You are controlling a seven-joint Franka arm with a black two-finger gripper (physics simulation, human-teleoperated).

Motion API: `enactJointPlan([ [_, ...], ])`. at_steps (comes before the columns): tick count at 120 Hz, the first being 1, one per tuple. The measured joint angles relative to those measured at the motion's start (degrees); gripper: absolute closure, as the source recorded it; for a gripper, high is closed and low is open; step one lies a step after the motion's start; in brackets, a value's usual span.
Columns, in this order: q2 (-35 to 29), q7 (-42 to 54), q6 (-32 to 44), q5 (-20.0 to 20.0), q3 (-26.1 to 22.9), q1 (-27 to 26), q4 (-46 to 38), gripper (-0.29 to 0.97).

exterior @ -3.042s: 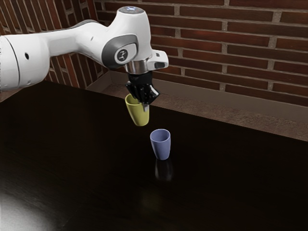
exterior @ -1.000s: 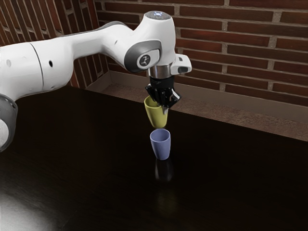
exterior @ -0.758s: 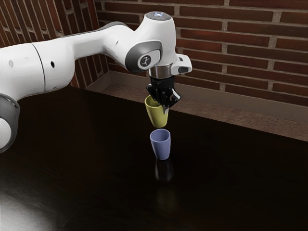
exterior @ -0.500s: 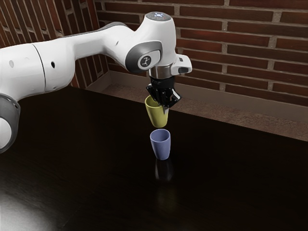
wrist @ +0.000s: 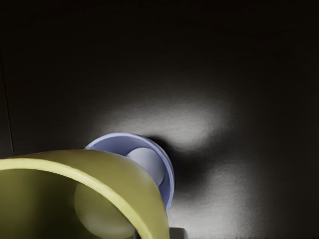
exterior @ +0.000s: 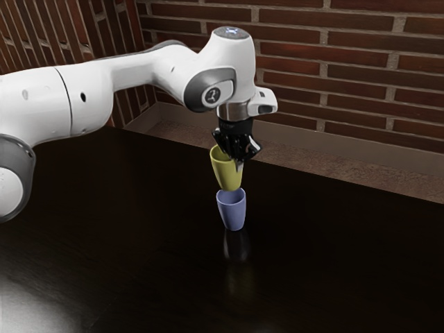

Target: Place the left cup onto the right cup

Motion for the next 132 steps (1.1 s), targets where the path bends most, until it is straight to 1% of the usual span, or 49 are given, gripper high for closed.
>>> enactJointPlan([
  [37,0.86,0.07,0.65,-0.21,1.74,0.10,-0.36,0.79],
  [132,0.97,-1.09,0.83,-0.44,1.29,-0.13,-0.46,0.79],
])
